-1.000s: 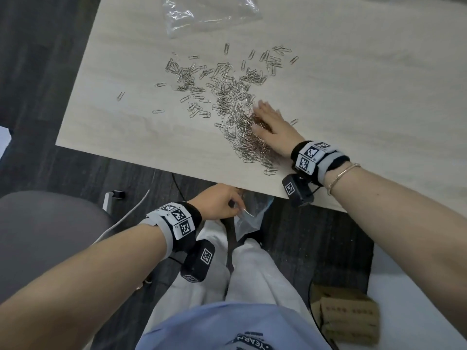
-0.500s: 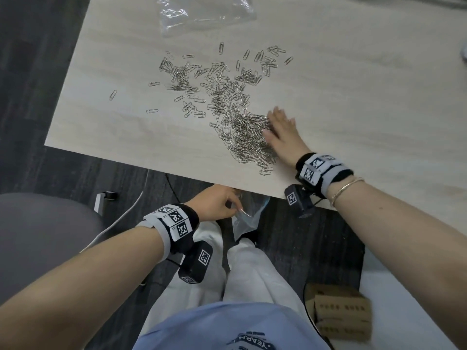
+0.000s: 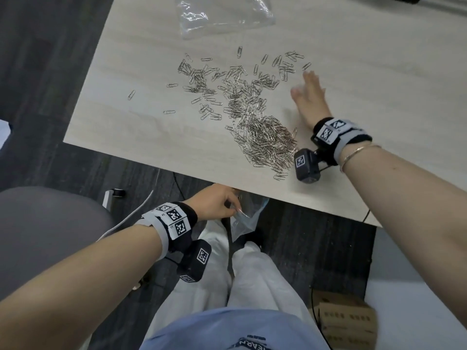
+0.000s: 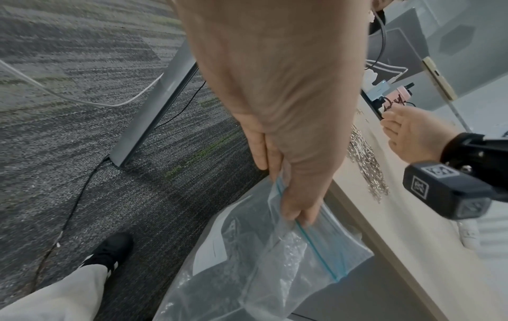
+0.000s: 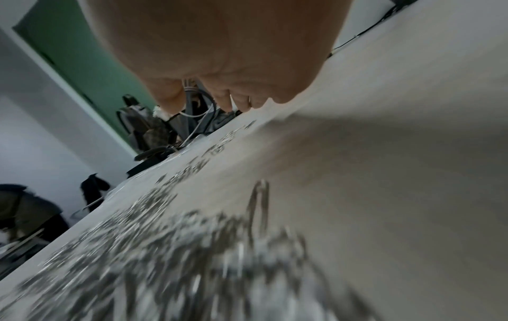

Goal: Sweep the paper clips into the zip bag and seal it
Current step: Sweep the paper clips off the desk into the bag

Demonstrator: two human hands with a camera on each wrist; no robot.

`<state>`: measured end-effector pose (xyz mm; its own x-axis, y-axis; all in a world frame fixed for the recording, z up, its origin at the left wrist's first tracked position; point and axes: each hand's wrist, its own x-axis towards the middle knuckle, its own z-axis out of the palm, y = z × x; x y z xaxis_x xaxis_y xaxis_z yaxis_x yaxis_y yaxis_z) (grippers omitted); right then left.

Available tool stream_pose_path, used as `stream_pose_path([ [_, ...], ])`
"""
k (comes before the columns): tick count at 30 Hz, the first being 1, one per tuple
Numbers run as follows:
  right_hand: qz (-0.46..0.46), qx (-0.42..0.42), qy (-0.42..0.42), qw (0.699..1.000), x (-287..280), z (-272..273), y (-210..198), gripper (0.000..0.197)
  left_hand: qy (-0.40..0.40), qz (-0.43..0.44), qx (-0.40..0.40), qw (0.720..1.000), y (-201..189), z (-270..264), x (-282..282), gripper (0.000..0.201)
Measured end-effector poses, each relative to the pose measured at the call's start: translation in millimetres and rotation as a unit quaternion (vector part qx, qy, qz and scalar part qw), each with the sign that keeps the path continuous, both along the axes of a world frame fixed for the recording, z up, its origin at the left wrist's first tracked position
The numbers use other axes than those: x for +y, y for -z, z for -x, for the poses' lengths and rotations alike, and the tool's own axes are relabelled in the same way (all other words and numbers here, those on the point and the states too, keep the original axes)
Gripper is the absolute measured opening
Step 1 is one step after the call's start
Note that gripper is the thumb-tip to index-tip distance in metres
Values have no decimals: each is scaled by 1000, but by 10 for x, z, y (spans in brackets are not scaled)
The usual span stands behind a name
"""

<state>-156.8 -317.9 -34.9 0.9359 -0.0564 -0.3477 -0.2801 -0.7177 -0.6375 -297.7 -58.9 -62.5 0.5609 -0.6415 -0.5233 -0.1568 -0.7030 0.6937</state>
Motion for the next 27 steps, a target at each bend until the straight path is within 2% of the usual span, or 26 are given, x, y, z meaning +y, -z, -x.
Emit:
stream_pose_path([
  [6, 60, 30, 10, 998, -168, -712, 149, 61, 66, -13, 17, 998, -23, -103, 36, 17],
  [11, 84, 49, 2, 995, -222, -1052, 229, 59, 91, -23, 35, 995, -6, -166, 61, 19],
  [16, 97, 59, -67, 991, -85, -1251, 236, 59, 83, -16, 31, 996, -35, -167, 45, 17],
  [21, 123, 68, -175, 975, 281, -1127, 226, 57, 64, -25, 31, 997, -27, -145, 36, 17],
  [27, 82, 75, -285, 952, 509, -466, 138, 61, 44, -30, 20, 998, -60, -108, 22, 15],
])
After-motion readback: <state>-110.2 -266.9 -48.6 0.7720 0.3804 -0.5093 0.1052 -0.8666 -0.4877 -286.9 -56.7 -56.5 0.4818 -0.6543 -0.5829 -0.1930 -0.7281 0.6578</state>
